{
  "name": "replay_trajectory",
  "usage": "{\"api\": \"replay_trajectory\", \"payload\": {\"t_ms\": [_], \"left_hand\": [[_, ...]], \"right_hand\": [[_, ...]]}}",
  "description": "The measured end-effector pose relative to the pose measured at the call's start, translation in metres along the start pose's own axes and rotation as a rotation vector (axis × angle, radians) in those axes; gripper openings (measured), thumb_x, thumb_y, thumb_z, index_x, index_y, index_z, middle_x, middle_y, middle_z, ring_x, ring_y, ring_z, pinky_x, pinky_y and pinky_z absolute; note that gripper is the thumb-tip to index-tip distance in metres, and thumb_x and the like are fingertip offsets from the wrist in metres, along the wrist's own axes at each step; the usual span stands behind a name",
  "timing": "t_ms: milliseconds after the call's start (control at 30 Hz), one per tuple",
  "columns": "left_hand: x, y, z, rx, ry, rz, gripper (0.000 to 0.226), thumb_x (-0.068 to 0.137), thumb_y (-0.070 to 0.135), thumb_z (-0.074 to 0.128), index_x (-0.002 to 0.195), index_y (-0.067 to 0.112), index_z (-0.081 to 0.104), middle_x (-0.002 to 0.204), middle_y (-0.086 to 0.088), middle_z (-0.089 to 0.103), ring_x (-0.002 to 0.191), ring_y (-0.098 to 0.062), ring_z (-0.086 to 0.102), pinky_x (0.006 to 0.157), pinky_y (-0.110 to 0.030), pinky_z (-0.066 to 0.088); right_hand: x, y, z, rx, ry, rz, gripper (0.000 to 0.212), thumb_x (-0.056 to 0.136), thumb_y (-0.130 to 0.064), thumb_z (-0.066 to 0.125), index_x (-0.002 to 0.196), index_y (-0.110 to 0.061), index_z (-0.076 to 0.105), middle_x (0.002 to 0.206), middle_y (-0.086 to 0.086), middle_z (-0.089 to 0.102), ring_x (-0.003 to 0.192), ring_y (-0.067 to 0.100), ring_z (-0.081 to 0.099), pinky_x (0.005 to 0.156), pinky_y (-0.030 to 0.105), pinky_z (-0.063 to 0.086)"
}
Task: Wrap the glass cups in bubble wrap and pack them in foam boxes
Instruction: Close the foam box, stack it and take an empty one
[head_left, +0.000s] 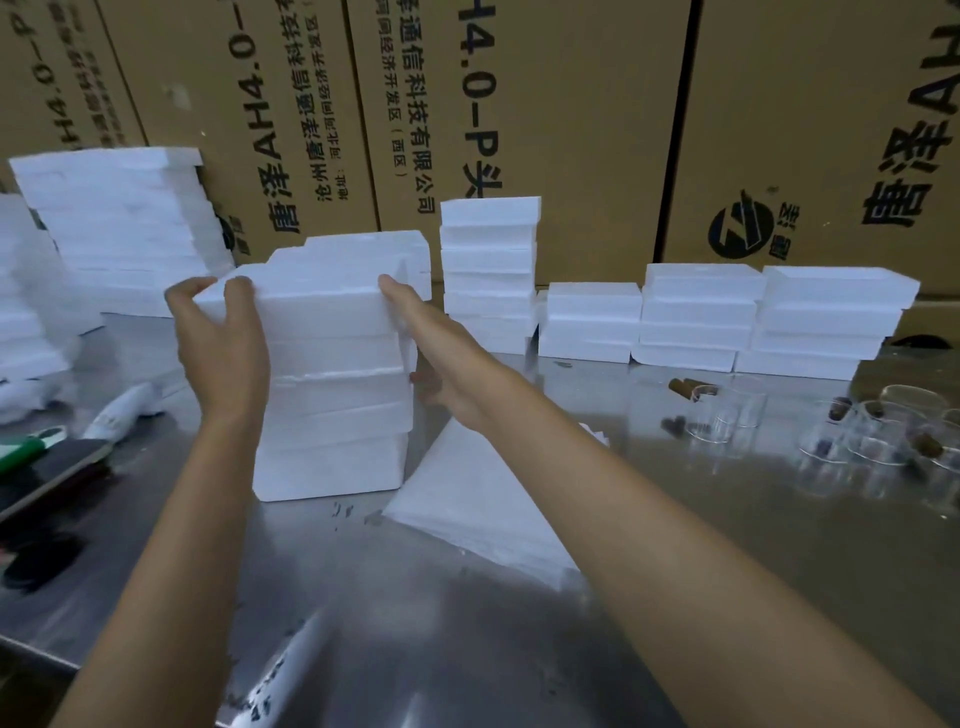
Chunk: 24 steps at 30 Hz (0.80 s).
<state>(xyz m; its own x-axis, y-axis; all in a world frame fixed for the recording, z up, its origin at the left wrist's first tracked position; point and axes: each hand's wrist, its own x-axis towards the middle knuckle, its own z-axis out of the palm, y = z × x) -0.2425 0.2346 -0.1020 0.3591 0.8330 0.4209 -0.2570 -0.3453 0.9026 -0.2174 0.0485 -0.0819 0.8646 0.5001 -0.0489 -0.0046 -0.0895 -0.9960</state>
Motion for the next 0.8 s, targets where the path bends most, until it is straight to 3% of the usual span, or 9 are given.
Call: {"api": "replay_trajectory", "payload": {"t_ms": [100, 267, 467, 633, 800], "left_hand": [[0.012, -0.003, 0.002, -0.002, 0.007, -0.002, 0.048, 0.083, 0.053, 0.048, 0.123, 0.027, 0.051, 0.099, 0.014, 0.054, 0.094, -0.012, 0.05, 0.065, -0.017, 0.033], [0.025, -0.006, 0.0, -0.006, 0.015, 0.004, 0.047, 0.081, 0.055, 0.047, 0.12, 0.028, 0.055, 0.104, 0.015, 0.055, 0.101, -0.012, 0.049, 0.072, -0.02, 0.034], [0.016, -0.008, -0.001, -0.012, 0.011, 0.017, 0.046, 0.083, 0.053, 0.047, 0.121, 0.028, 0.053, 0.091, 0.025, 0.051, 0.094, -0.007, 0.049, 0.069, -0.016, 0.034], [0.022, -0.013, -0.007, 0.008, -0.068, 0.031, 0.047, 0.082, 0.053, 0.05, 0.122, 0.028, 0.053, 0.111, 0.012, 0.054, 0.103, -0.012, 0.051, 0.077, -0.024, 0.039], [0.025, -0.008, -0.004, 0.02, -0.135, 0.01, 0.042, 0.082, 0.056, 0.052, 0.118, 0.033, 0.05, 0.115, 0.009, 0.052, 0.104, -0.014, 0.051, 0.075, -0.022, 0.039]], "right_hand": [[0.003, 0.0, 0.004, 0.012, -0.009, 0.005, 0.079, 0.077, -0.082, 0.052, 0.142, -0.038, 0.043, 0.143, -0.009, 0.048, 0.124, 0.026, 0.052, 0.104, 0.051, 0.046], [0.0, 0.003, 0.009, -0.034, -0.051, 0.01, 0.083, 0.082, -0.08, 0.049, 0.152, -0.041, 0.027, 0.151, -0.011, 0.038, 0.124, 0.029, 0.049, 0.101, 0.044, 0.049], [-0.001, 0.007, 0.007, -0.032, -0.035, -0.004, 0.076, 0.086, -0.077, 0.047, 0.152, -0.043, 0.029, 0.153, -0.011, 0.039, 0.125, 0.028, 0.052, 0.106, 0.048, 0.045], [-0.007, 0.015, -0.001, -0.017, -0.07, -0.011, 0.064, 0.092, -0.072, 0.04, 0.149, -0.045, 0.031, 0.134, -0.018, 0.038, 0.122, 0.027, 0.056, 0.107, 0.047, 0.045], [-0.008, 0.022, -0.004, 0.033, -0.058, 0.002, 0.053, 0.1, -0.056, 0.039, 0.148, -0.035, 0.038, 0.155, -0.009, 0.035, 0.128, 0.026, 0.05, 0.11, 0.049, 0.041]]}}
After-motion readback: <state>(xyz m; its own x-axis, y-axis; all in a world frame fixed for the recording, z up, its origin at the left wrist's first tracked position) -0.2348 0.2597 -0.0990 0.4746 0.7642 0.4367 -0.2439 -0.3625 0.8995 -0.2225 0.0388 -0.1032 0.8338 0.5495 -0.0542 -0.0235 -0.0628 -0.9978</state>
